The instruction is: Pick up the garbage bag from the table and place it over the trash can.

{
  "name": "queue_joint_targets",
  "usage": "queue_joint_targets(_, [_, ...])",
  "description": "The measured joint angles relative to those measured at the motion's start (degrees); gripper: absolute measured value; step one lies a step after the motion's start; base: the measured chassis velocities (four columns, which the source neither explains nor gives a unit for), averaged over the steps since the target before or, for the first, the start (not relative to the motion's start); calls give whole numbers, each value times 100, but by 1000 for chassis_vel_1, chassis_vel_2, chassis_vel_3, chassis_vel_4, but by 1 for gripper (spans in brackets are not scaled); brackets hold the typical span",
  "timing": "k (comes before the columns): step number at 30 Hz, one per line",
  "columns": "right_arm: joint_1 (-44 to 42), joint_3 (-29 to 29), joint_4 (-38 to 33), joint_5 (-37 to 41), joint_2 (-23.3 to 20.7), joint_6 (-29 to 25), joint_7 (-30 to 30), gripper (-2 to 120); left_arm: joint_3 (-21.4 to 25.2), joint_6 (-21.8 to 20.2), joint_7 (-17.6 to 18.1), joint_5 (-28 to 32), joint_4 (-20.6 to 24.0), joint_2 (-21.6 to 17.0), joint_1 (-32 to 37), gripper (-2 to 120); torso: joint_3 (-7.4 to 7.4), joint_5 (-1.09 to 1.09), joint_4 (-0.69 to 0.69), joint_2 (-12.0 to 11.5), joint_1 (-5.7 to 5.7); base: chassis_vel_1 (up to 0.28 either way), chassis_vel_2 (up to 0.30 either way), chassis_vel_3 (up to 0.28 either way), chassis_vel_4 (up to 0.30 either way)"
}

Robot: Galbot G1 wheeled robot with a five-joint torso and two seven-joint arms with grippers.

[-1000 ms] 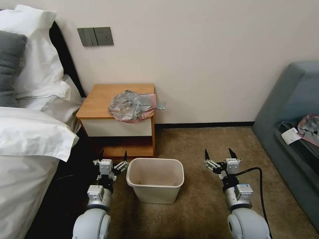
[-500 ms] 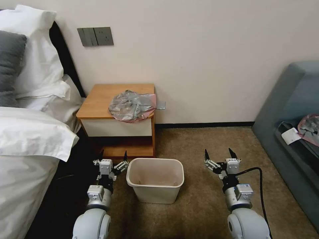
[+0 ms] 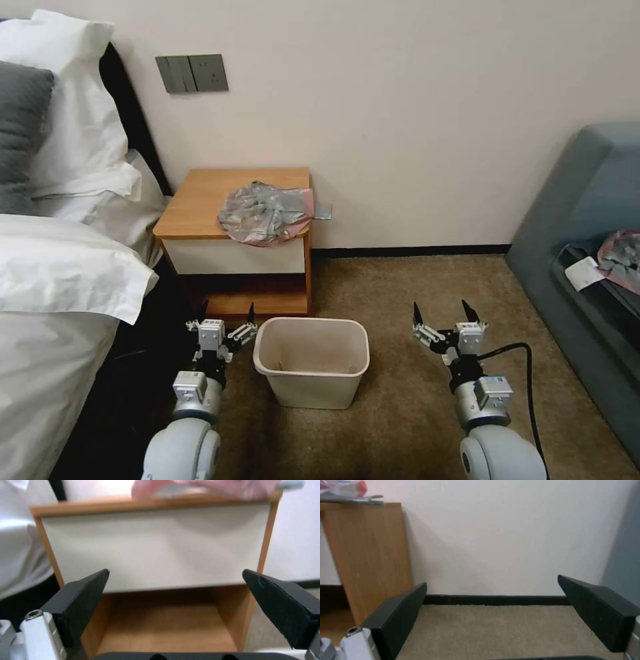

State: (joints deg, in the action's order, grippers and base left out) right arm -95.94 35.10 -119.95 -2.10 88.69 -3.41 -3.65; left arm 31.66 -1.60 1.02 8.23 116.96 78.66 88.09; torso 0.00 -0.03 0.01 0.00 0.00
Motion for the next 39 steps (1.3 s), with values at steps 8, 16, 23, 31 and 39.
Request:
queue_joint_targets(8, [-852,355,-711,-117,360,-401,-582,100,-57,-321,58,1047,232,-667,4,100,0,2,1,0,0,0,0,0,0])
queue_joint_targets(16, [-728,325,-627,77,357,-346,-558,100,-71,-357,44,1041,173,-622,33,100,0,3,-1,0,-1,0,0,0,0])
queue_joint_targets(23, [44,-80,-352,1224,21,-393,-166,100,-71,-269,148,987,195,-555,94,100,0,3,0,0,0,0,0,0,0])
queue_joint_targets(31, [1125,-817,-45,2530,-662,-101,-71,100,-77,-197,172,767,389,-449,275,100,0,4,0,0,0,0,0,0,0])
queue_joint_targets(39, [2731,-1771,1027,2663,-755,178,146,100,-83,-75,169,597,244,-199,211,100,0,3,-1,0,0,0,0,0,0])
